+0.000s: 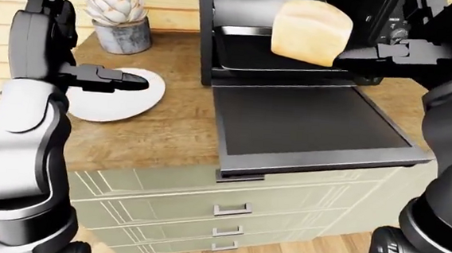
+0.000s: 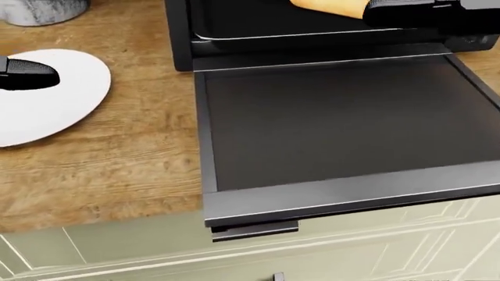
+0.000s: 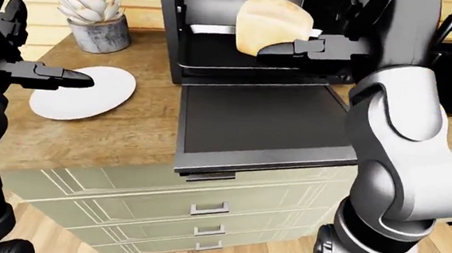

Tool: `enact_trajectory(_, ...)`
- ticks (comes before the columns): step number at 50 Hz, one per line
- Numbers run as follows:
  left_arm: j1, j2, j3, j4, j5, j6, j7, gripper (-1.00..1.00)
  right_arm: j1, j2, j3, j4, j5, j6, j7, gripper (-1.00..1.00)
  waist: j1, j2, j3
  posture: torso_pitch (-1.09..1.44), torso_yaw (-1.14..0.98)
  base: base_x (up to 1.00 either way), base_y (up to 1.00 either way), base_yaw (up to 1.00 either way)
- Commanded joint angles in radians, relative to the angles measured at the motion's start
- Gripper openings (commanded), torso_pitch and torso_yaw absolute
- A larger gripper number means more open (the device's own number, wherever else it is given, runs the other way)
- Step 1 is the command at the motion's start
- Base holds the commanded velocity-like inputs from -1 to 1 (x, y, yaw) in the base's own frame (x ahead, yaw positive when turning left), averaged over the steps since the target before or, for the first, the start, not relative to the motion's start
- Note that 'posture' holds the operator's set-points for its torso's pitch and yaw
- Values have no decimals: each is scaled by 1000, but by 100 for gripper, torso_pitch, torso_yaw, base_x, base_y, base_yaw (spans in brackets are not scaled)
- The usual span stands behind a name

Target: Pick the bread from the tray and place it on the plate on the counter.

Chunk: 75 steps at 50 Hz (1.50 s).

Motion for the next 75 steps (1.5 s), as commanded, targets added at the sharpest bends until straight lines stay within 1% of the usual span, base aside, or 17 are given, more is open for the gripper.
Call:
enact_trajectory(1,-32,18,13,-34,1,-28,3,100,-41,-23,-13,-16,7,-22,-11,100,-1,5,-26,0,0,0,0,0)
enact_trajectory(10,-24,12,8,-38,3,-29,6,100,-42,-25,-2,4,-1,-55,-22,100,-1,7,-18,0,0,4,9,0)
enact_trajectory(16,-18,4,2,-36,10,-37,5,100,-24,-23,-7,-4,3,-63,-23,100,1,-25,-17,0,0,11,13,0)
enact_trajectory(18,-19,3,1,-32,13,-39,4,100,-23,-23,-8,-5,5,-64,-24,100,-6,-14,-25,0,0,16,14,0)
enact_trajectory(20,-19,0,0,-30,16,-42,4,100,-18,-20,-9,-4,7,-70,-26,100,-8,-36,-18,0,0,16,13,0)
enact_trajectory(23,-14,-4,-4,-33,21,-42,1,100,-18,-19,-7,3,7,-77,-28,100,-13,-32,-23,0,0,16,14,0)
enact_trajectory(28,-22,0,1,-40,21,-31,-4,100,-26,-16,3,17,0,-86,-28,100,-18,25,-7,0,0,16,14,0)
enact_trajectory(31,-30,3,-2,-34,24,-29,-6,100,-25,-15,0,15,1,-85,-24,100,-18,132,-44,0,0,17,13,0)
enact_trajectory(32,-33,4,-1,-35,23,-27,-6,100,-25,-15,-3,12,4,-84,-25,100,-15,67,-18,0,0,17,13,0)
enact_trajectory(33,-33,4,-2,-36,24,-27,-7,100,-26,-16,-1,13,4,-84,-24,100,-20,83,-22,0,0,17,13,0)
enact_trajectory(39,-27,2,-1,-43,28,-25,-8,100,-22,-18,-7,2,14,-76,-25,100,-12,28,-27,0,0,17,13,0)
enact_trajectory(42,-23,-1,-2,-40,30,-31,-8,100,-13,-21,-15,-8,24,-72,-27,100,-4,-12,-26,0,0,17,13,0)
enact_trajectory(44,-24,-2,-2,-38,31,-31,-9,100,-14,-23,-14,-6,27,-73,-30,100,2,-60,-34,0,0,18,12,0)
enact_trajectory(52,-25,0,-1,-42,33,-28,-13,100,-12,-27,-24,-23,48,-90,-40,100,-18,-4,-20,0,0,13,2,0)
enact_trajectory(54,-23,0,1,-43,33,-29,-13,100,-6,-31,-25,-22,51,-96,-45,100,-25,33,-26,0,0,0,0,0)
enact_trajectory(63,-22,0,1,-37,33,-36,-10,100,-4,-41,-17,-21,45,-87,-51,100,-9,-5,-35,0,0,0,0,0)
enact_trajectory(75,-19,-1,5,-33,20,-41,-1,100,-34,-72,-24,10,18,-38,-50,100,-2,-8,-34,0,0,0,0,0)
